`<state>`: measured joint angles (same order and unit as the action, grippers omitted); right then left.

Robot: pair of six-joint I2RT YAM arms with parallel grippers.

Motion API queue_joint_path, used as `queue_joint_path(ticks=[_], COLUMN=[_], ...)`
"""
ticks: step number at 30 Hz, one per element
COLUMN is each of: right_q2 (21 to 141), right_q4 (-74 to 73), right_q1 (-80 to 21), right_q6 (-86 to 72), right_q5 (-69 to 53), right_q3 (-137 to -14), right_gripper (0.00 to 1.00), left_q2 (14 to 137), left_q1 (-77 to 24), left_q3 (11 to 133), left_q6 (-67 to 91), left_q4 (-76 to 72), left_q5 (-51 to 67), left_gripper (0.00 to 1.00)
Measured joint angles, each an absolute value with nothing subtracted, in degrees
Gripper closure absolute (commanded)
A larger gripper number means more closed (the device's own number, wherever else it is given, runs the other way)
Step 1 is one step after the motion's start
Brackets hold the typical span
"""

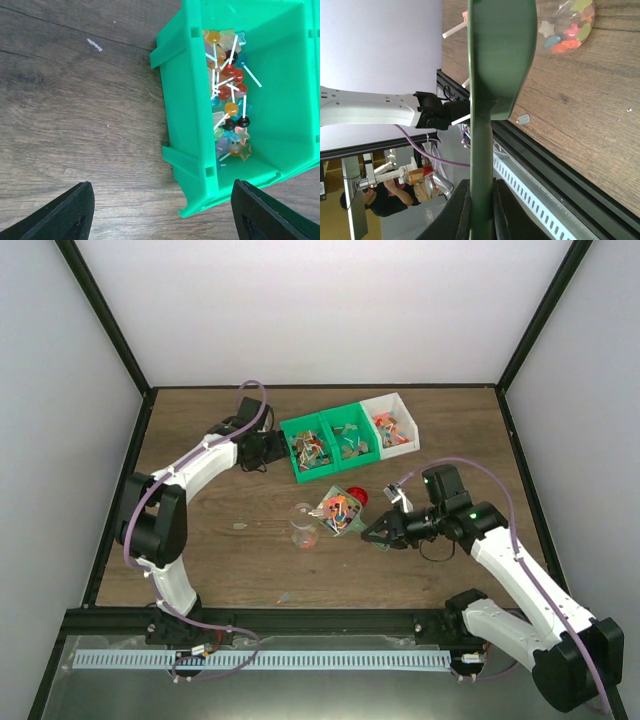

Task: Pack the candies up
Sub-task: Place the fake candies in the packing bottle.

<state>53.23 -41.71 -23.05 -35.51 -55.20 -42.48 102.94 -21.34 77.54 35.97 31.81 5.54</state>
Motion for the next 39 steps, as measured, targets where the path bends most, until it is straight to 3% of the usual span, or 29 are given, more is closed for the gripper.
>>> queue_joint_path(ticks=[13, 39], right_q2=[56.6, 63.5], right_q4=[-45.4, -49.8], right_q1=[-30.9, -31.1], right_q6=[-34.1, -32.0], right_q5=[-49.3, -43.3], right_q3=[-46.9, -55.5], right_gripper=[0.99, 0.99], left_q2=[102.9, 102.1], left_q1=[-21.2, -20.3], left_q3=[75.9, 74.3], left_q6=[36.0, 36.0], left_q4=[31.7, 30.0], left_q5=[5.2, 7.0], left_gripper=[0.24, 0.24])
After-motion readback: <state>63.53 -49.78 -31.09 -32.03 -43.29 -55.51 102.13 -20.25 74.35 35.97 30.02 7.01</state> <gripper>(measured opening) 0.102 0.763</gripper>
